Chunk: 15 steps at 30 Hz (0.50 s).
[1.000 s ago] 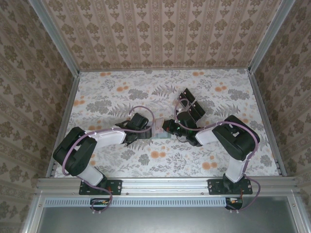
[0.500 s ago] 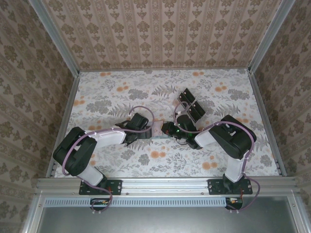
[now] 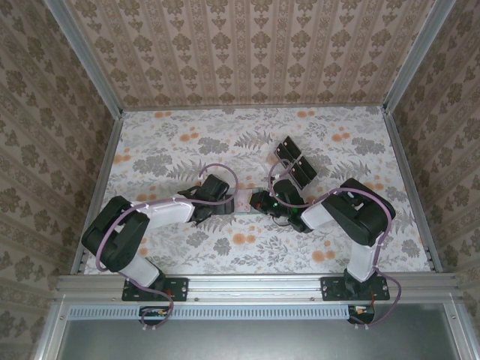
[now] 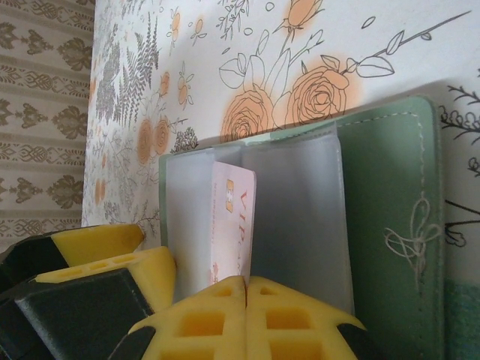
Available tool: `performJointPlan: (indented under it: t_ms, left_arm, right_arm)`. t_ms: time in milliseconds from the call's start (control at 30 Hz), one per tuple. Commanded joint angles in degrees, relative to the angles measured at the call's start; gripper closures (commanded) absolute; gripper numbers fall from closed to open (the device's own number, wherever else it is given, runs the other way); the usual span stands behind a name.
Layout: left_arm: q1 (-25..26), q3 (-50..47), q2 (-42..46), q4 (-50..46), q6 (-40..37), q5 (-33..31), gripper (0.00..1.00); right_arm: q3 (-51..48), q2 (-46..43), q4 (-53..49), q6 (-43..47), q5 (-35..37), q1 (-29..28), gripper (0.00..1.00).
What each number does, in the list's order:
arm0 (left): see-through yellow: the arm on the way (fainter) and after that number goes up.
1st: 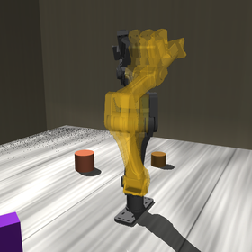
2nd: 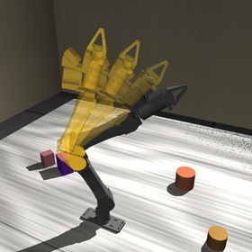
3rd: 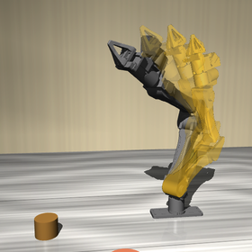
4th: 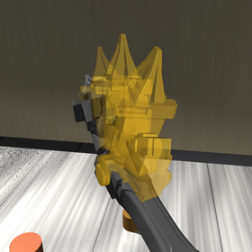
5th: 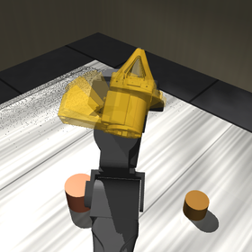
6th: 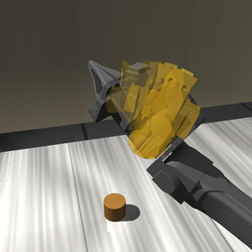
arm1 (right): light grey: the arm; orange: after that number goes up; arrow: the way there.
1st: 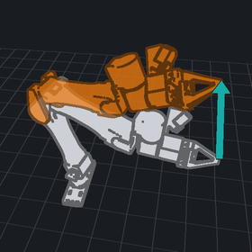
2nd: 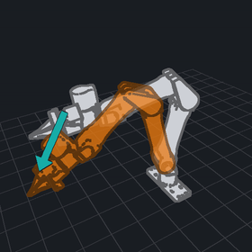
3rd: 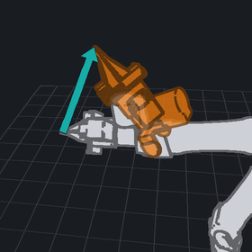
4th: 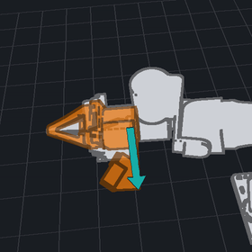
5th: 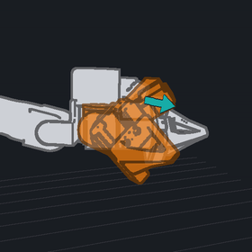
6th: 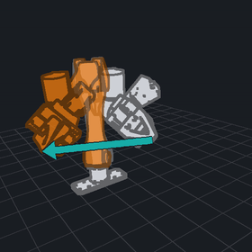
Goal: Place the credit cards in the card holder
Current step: Insert the credit card into the card slot.
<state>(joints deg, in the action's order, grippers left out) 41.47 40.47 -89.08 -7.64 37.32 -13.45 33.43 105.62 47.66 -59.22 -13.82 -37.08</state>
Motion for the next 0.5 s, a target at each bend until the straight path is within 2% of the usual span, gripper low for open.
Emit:
performJointPlan:
  t_ms: [0, 467]
  left_arm:
    - [-0.55, -2.24, -0.56, -5.25, 0.56, -1.31, 0.0]
    - [-0.58, -2.17, -0.58, -5.1, 0.56, -1.22, 0.0]
  right_arm:
    - [-0.4, 1.56, -2.57, -0.56, -1.25, -0.54, 1.0]
    - [4.82, 4.48, -6.04, -0.02, -3.97, -0.71, 1.0]
